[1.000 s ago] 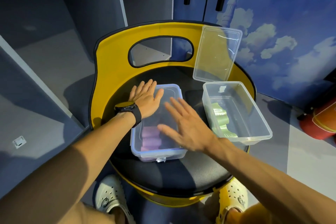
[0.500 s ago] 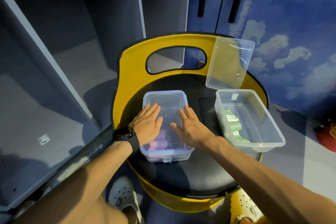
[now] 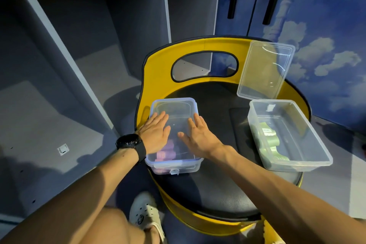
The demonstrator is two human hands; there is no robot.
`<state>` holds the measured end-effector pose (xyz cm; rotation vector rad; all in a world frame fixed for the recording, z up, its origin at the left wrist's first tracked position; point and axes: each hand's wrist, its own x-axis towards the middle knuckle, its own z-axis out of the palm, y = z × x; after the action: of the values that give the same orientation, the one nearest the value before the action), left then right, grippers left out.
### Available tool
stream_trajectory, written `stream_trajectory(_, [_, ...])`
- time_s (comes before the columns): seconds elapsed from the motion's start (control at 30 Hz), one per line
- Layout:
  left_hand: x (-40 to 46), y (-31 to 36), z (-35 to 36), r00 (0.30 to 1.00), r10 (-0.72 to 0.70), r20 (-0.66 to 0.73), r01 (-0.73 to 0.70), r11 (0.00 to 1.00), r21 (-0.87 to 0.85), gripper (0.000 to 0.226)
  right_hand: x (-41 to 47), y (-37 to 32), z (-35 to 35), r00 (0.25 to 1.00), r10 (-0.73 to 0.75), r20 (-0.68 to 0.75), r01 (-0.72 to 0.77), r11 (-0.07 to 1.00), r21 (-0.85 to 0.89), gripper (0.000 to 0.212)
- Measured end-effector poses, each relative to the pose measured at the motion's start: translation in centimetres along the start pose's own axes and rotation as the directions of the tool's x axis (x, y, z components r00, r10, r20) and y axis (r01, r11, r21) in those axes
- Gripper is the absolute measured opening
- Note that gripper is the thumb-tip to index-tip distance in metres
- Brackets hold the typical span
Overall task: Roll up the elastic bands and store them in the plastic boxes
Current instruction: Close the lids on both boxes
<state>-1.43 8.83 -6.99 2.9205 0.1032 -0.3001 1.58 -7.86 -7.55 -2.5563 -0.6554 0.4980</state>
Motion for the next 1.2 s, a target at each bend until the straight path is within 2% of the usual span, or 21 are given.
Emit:
stream_trajectory(0.13, [0.4,0.4,-0.5,0.994,-0.032,-0.109,0.033,0.999,0.009,0.050,-0.3,-0.3,-0.7,0.997,-0.033,-0.069,0.030,0.999,-0.041,0.060])
stream_trajectory(0.23, [0.7,1.5,-1.1,0.978,-0.035,-0.206,0.026,0.999,-0.047,0.045,-0.2,0.1,-1.4,0.990,-0.034,-0.134,0.027,0.998,-0.048,0.049])
stream_trajectory(0.3, [1.0,2.8,-1.2,0.971,-0.022,-0.239,-0.002,0.995,-0.101,0.044,-0.3,0.8,-2.1,0.986,-0.029,-0.163,0.020,0.998,-0.057,0.041])
stream_trajectory(0.4, [1.8,5.5,-1.3,0.966,-0.013,-0.260,-0.025,0.990,-0.142,0.042,-1.1,2.4,-3.6,0.983,0.010,-0.185,-0.020,0.998,-0.053,0.042])
stream_trajectory(0.57, [3.3,11.1,-1.0,0.970,0.058,-0.237,-0.098,0.982,-0.160,0.040,-3.0,6.8,-6.6,0.947,0.096,-0.305,-0.121,0.991,-0.064,0.037])
stream_trajectory(0.93, [5.9,23.5,1.7,0.968,0.222,-0.114,-0.238,0.959,-0.156,0.043,-10.0,18.9,-13.3,0.839,0.291,-0.460,-0.346,0.938,-0.036,0.032])
stream_trajectory(1.07, [6.6,24.8,2.5,0.974,0.203,-0.100,-0.217,0.963,-0.157,0.043,-11.8,22.0,-13.8,0.783,0.411,-0.466,-0.449,0.893,0.032,0.030])
stream_trajectory(1.2, [7.0,25.0,3.0,0.978,0.181,-0.103,-0.193,0.974,-0.120,0.041,-12.3,23.2,-13.1,0.768,0.485,-0.417,-0.492,0.865,0.100,0.027])
